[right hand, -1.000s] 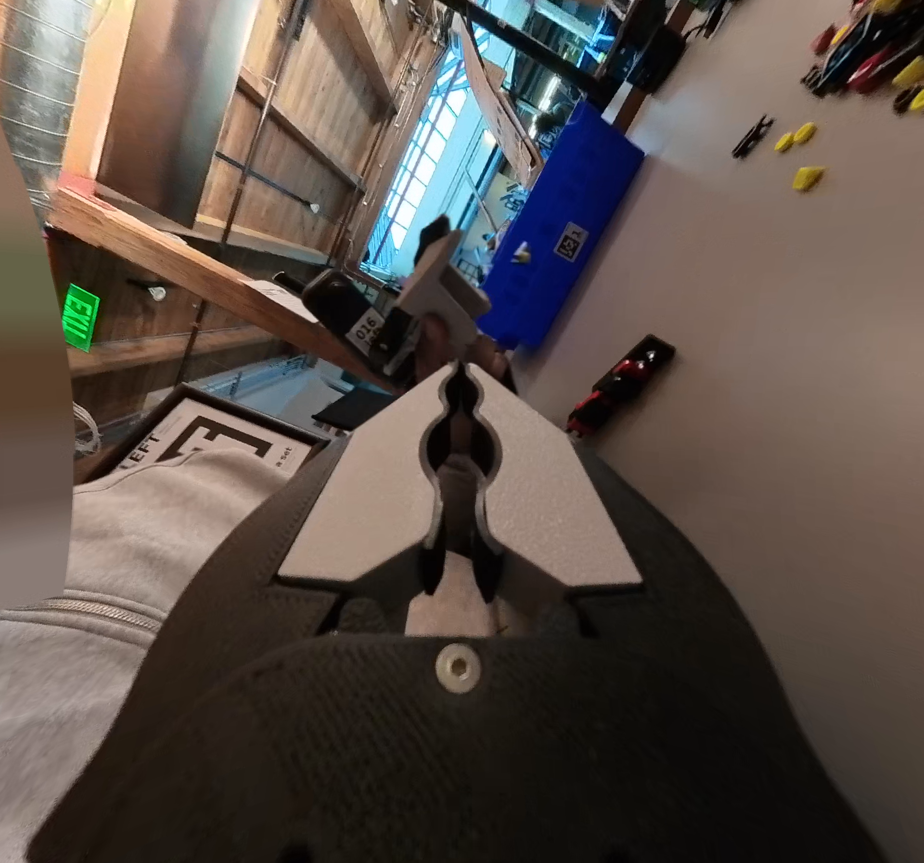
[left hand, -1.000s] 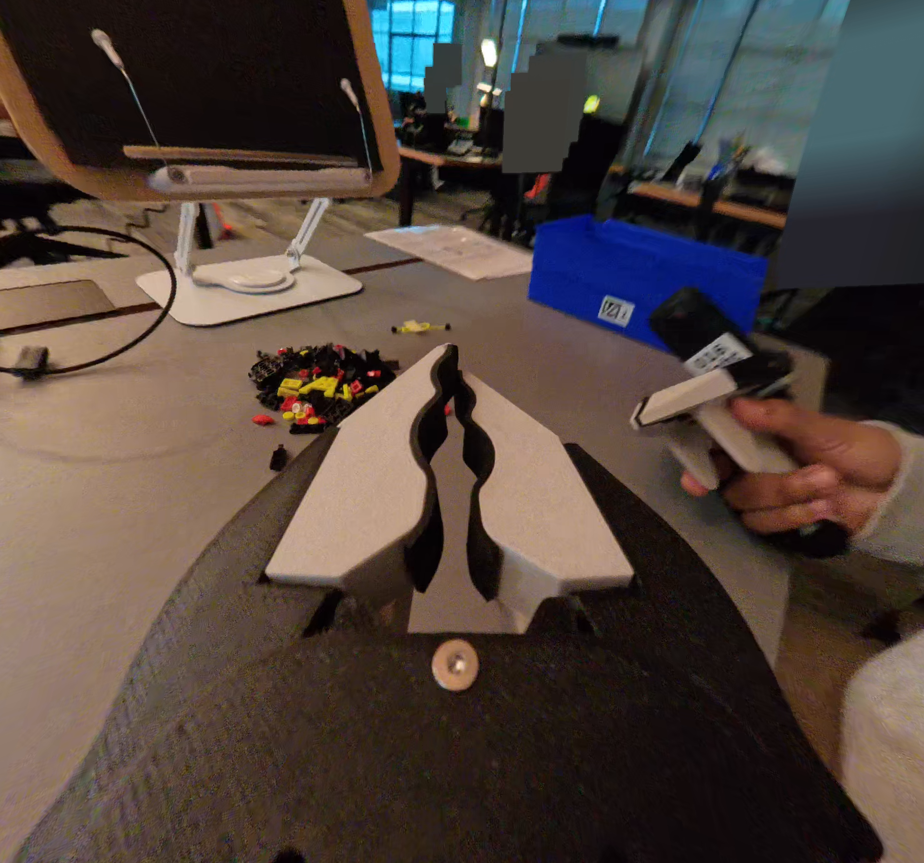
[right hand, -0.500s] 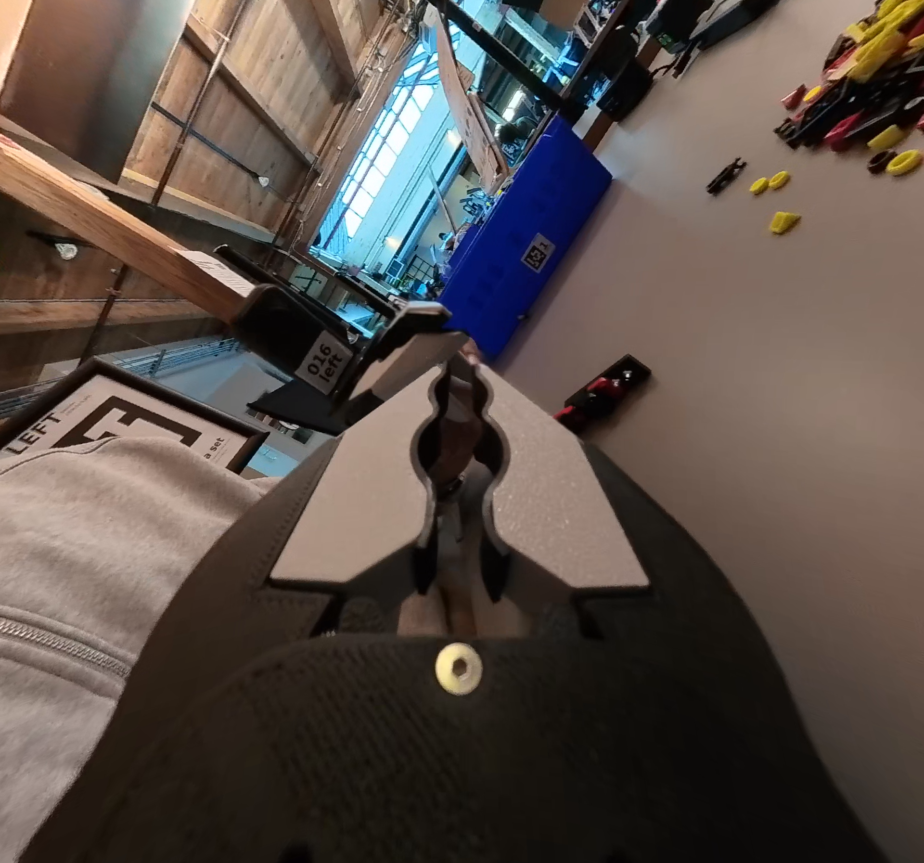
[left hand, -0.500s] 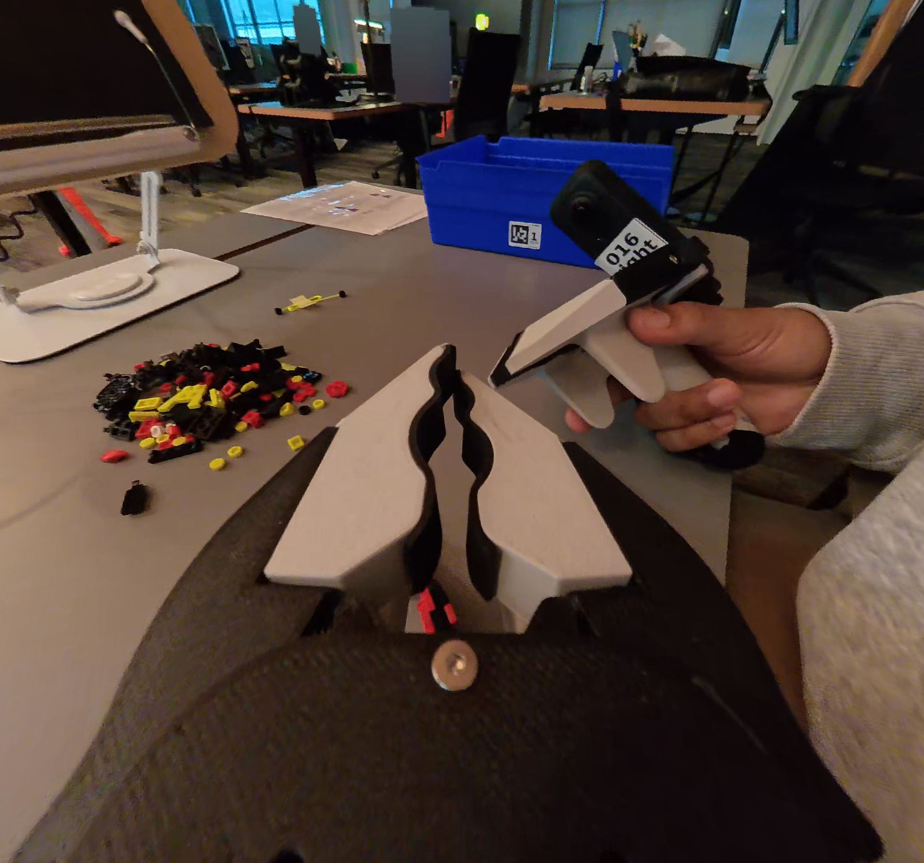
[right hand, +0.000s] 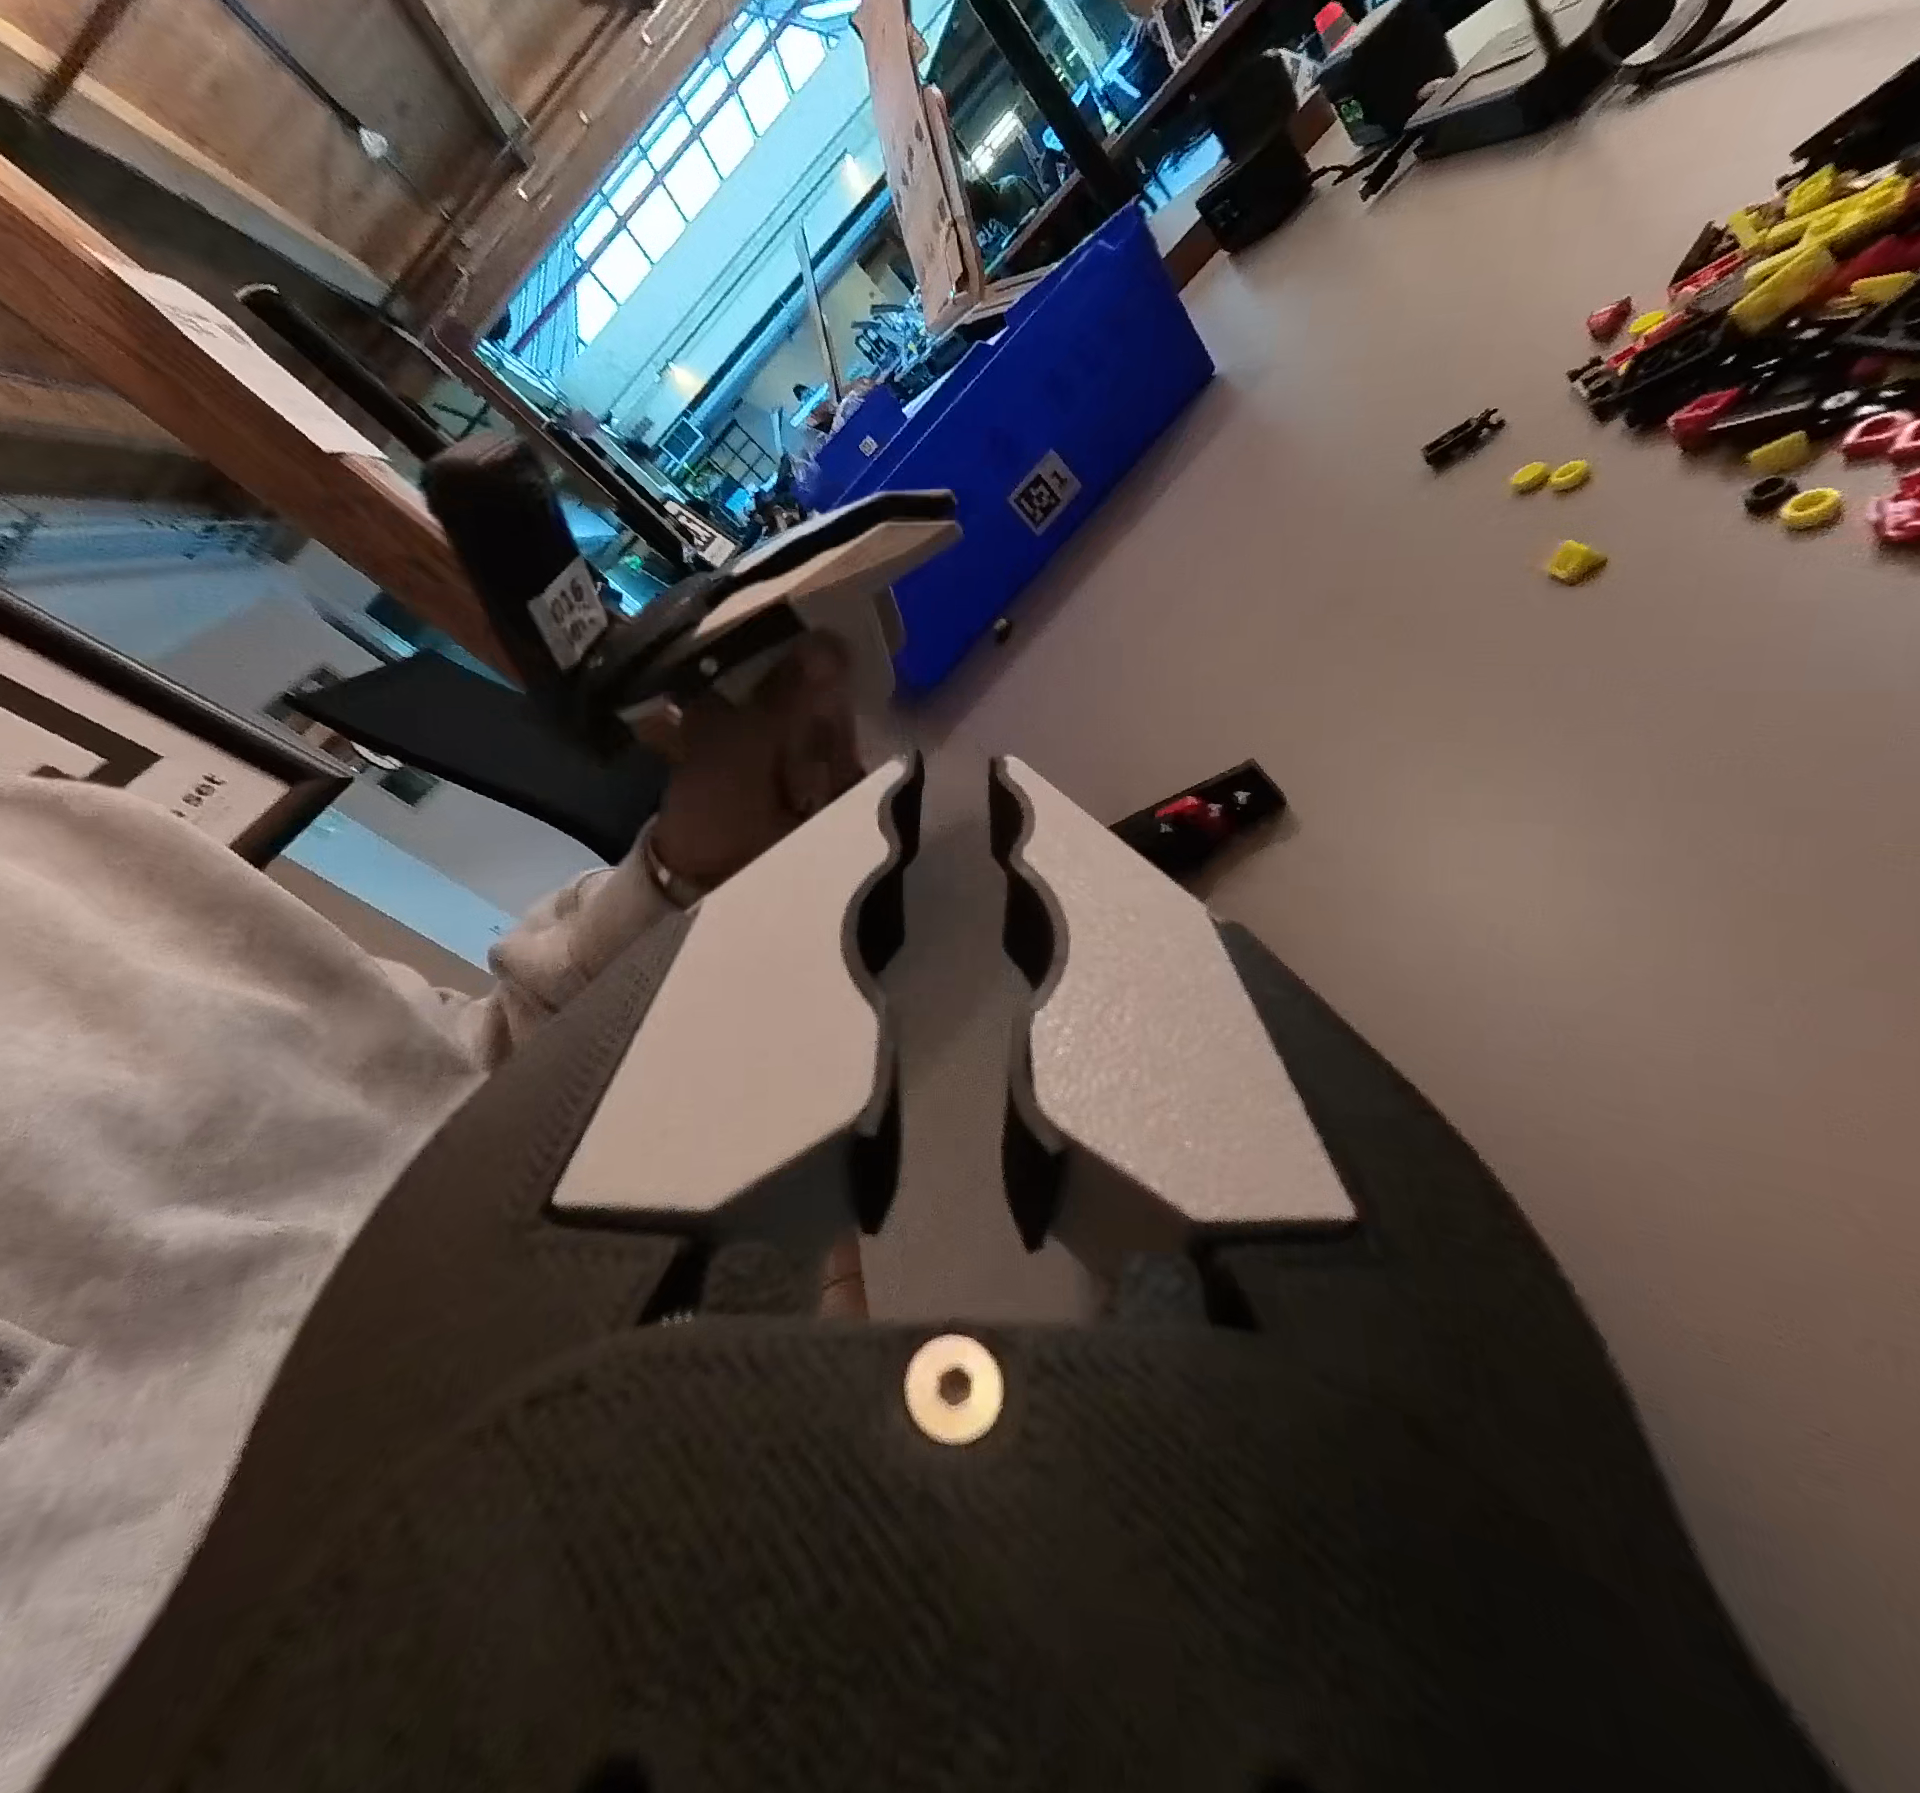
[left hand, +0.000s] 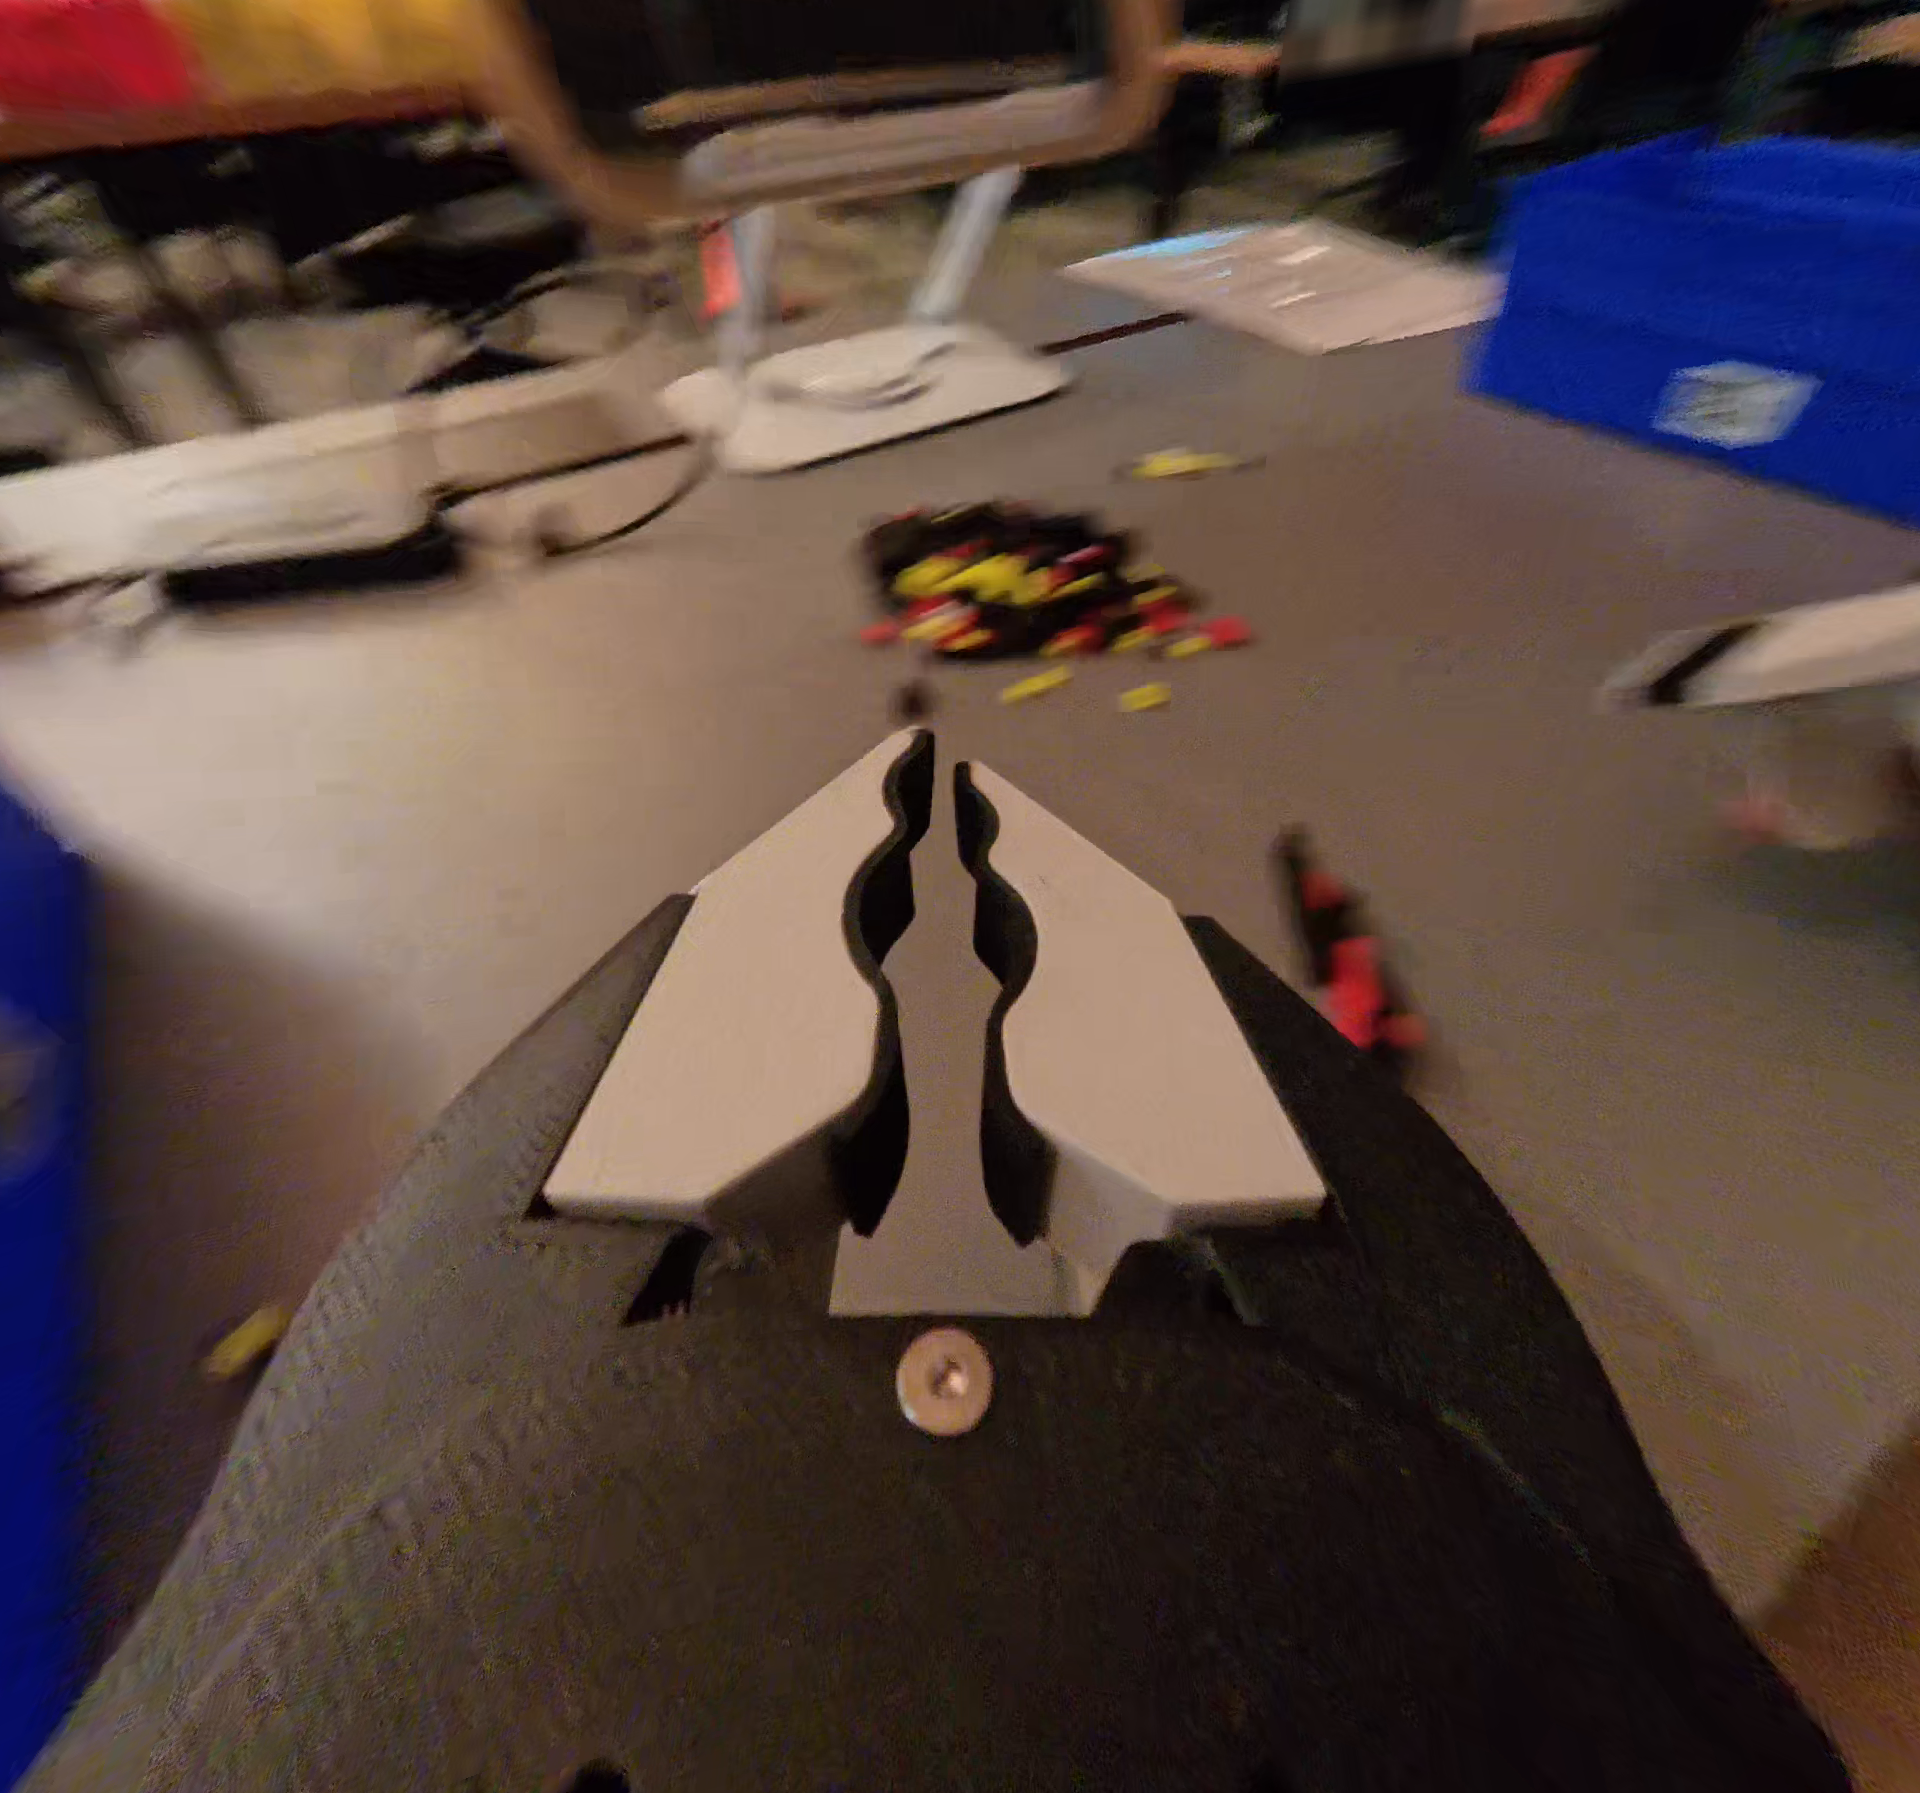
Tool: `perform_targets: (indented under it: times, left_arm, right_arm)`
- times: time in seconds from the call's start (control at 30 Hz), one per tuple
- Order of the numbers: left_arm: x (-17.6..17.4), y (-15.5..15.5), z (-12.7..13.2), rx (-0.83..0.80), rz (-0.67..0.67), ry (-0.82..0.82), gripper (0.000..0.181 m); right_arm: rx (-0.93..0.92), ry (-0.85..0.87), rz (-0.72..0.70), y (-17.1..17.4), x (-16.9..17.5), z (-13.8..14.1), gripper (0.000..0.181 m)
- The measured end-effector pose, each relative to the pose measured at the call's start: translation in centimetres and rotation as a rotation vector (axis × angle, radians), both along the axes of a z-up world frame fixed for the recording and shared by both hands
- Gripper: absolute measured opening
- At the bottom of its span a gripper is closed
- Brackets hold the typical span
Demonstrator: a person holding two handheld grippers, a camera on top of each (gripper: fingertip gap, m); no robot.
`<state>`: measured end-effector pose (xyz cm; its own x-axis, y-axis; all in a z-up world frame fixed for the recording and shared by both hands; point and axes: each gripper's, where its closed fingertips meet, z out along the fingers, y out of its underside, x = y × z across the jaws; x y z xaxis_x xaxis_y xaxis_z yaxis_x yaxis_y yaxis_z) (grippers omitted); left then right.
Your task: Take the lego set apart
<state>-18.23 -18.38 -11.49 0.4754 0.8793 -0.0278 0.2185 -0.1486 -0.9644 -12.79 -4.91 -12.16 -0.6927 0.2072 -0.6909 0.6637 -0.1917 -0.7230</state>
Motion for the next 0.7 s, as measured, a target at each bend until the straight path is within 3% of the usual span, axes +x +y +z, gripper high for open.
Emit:
perform_targets:
  times: [0.1, 0.17, 0.43, 0.57, 0.7]
  left_arm:
    - [-0.6, -9.6, -3.8, -0.163, 0.299, -0.197, 0.025]
    - [0.2, -13.4, -6.6, -0.214, 0.411, -0.342, 0.036]
    - [0.9, -17.1, -8.7, -0.246, 0.548, -0.445, 0.029]
    - [0.8, -17.0, -9.4, -0.113, 0.533, -0.494, 0.032]
    - [0.4, -17.1, -9.6, -0.105, 0.534, -0.511, 0.028]
  right_arm:
    - [0.009, 0.003, 0.015, -0.6, 0.2, -0.2, 0.011]
    - [0.014, 0.004, 0.022, -0.9, 0.4, -0.3, 0.011]
    - [0.005, 0.016, 0.022, -0.9, 0.8, 0.0, 0.011]
    - [-0.012, 0.003, 0.021, -0.6, 0.7, 0.0, 0.010]
    - [-0.034, -0.012, 0.021, -0.3, 0.6, 0.1, 0.010]
